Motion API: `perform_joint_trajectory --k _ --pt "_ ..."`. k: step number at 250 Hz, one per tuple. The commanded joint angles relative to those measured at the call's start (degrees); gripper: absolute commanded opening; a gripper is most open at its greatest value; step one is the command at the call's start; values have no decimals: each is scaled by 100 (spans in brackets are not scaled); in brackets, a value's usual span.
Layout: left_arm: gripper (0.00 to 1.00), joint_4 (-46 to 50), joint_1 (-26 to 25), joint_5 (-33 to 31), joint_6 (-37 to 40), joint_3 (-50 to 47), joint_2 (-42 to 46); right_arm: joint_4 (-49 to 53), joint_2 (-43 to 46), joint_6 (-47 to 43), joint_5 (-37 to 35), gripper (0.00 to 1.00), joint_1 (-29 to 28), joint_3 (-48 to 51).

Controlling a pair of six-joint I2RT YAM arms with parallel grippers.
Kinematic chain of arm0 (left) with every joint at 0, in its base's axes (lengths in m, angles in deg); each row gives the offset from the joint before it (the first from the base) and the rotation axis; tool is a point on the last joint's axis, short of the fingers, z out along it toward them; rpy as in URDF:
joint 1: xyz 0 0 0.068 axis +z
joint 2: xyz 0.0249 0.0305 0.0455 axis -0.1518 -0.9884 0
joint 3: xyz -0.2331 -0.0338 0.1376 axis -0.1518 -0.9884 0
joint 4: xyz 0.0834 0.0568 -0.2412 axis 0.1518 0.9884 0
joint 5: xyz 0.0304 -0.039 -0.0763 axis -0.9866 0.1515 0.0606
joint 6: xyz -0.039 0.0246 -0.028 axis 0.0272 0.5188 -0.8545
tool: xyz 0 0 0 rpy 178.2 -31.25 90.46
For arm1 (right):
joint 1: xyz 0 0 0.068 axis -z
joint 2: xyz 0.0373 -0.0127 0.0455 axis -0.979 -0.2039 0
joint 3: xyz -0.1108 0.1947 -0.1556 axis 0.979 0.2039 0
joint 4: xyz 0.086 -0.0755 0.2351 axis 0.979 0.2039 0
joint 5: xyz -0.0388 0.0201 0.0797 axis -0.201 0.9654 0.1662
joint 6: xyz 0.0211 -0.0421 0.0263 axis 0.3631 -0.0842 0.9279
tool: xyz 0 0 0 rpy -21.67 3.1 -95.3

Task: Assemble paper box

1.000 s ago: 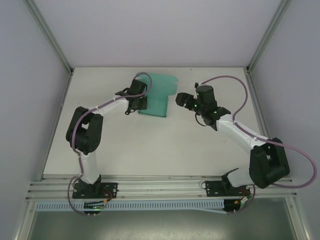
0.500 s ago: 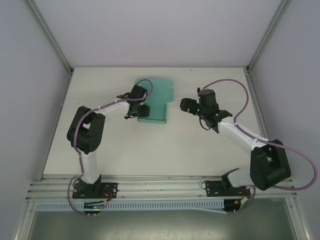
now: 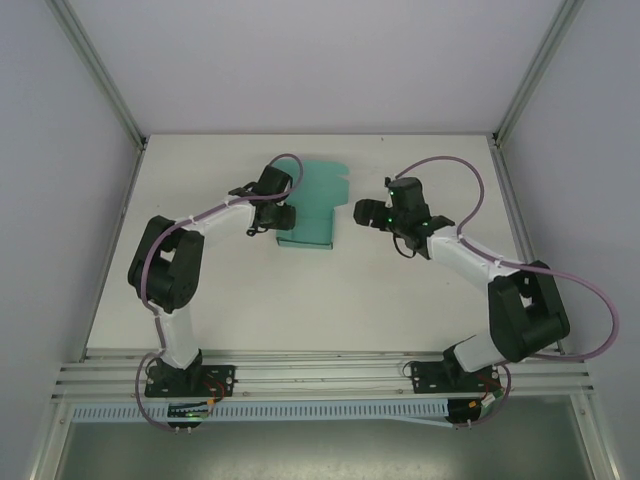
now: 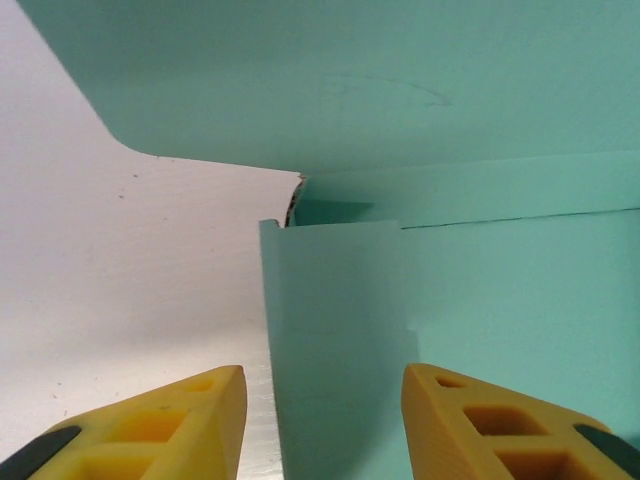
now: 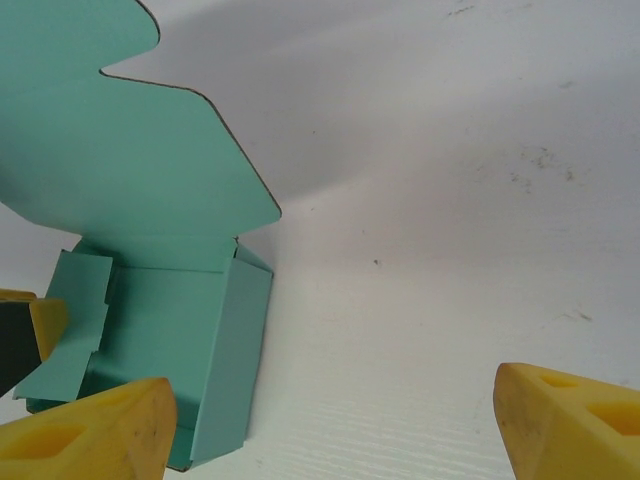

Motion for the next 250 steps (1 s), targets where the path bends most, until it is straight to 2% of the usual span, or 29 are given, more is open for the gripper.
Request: perform_joint_trajectory --k 1,27,45,73,88,121,139,145,166,190,237,250 --pt "41 66 132 115 -46 -130 34 -136 -208 -57 310 83 26 -211" --pt "39 33 134 319 -30 -96 -122 -245 -388 89 423 83 -40 -201" --pt "33 70 130 349 -22 -56 -225 -328 -544 137 484 82 -173 -239" --pt "29 130 137 289 -42 -45 -334 -114 -941 179 172 81 -521 -546" --pt "21 125 139 323 -40 -36 -383 14 -1160 229 -119 77 -645 -742" --pt "11 201 142 119 -55 -68 -429 371 -1712 520 -567 71 -993 -1279" --pt "0 202 138 58 -55 -94 -422 618 -2014 798 -990 65 -1177 -1612" --pt "0 185 136 50 -40 -112 -422 686 -2103 864 -1035 64 -1248 -1718" --pt "0 166 137 -47 -22 -170 -397 1132 -2390 1097 -1645 48 -1468 -2074" --pt "0 159 133 -277 -98 -242 -379 1547 -2597 1317 -1953 47 -1613 -2342" --pt "0 -24 132 -311 -118 -407 -290 2128 -2910 1527 -2227 46 -1660 -2638" --pt "0 -45 134 -325 -111 -430 -282 2190 -3022 1513 -2205 41 -1667 -2755"
